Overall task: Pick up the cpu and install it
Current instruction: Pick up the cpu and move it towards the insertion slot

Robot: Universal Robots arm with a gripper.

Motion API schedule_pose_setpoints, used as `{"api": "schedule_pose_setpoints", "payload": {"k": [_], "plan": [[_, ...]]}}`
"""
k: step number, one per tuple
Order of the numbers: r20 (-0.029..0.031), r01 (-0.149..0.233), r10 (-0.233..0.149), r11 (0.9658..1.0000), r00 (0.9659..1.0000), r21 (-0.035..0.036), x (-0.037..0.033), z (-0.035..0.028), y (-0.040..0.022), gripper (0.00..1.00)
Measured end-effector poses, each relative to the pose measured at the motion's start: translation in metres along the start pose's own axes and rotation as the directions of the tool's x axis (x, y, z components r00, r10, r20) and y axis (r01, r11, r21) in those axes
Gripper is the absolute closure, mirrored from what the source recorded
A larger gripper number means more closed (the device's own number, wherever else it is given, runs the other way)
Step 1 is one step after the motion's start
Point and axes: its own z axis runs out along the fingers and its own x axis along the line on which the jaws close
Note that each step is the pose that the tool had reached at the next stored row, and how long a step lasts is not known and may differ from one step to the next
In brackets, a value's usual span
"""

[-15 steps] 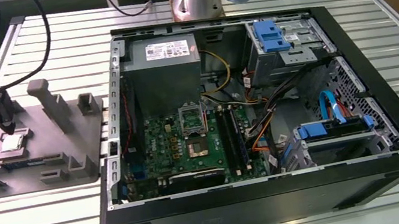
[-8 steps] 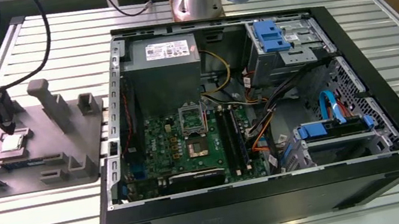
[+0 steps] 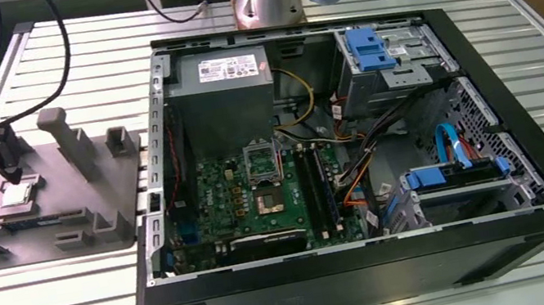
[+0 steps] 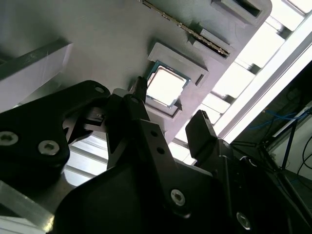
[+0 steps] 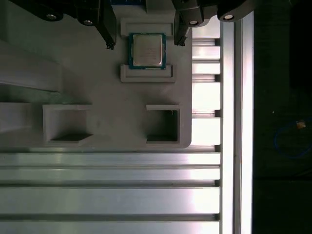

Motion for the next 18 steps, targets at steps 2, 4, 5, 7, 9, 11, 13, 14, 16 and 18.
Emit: {"api": "schedule_pose_setpoints", "payload": {"k": [2,4,5,7,9,11,13,14,16,18], "plan": [[0.0002,-0.001,0.001,1.0,1.0,-0.0001,0.0,0.0021,-0.0001,0.41],[0.0,-0.001,0.001,1.0,1.0,-0.0001,0.0,0.0042,-0.0002,0.41],[0.0001,-0.001,0.001,1.0,1.0,-0.0002,0.0,0.0054,-0.0002,0.41],[0.0001,-0.002,0.002,1.0,1.0,-0.0002,0.0001,0.0076,-0.0003,0.41],[0.0001,-0.002,0.002,1.0,1.0,-0.0003,0.0001,0.0103,-0.0004,0.41],[0.0002,-0.002,0.002,1.0,1.0,-0.0006,0.0001,0.0141,-0.0006,0.41],[0.0002,-0.002,0.002,1.0,1.0,-0.0006,0.0002,0.0179,-0.0008,0.41],[0.0001,-0.002,0.002,1.0,1.0,-0.0006,0.0002,0.019,-0.0008,0.41],[0.0001,-0.002,0.002,1.0,1.0,-0.0006,0.0002,0.0212,-0.0009,0.41],[0.0,-0.002,0.002,1.0,1.0,-0.0005,0.0002,0.0226,-0.001,0.41]]}}
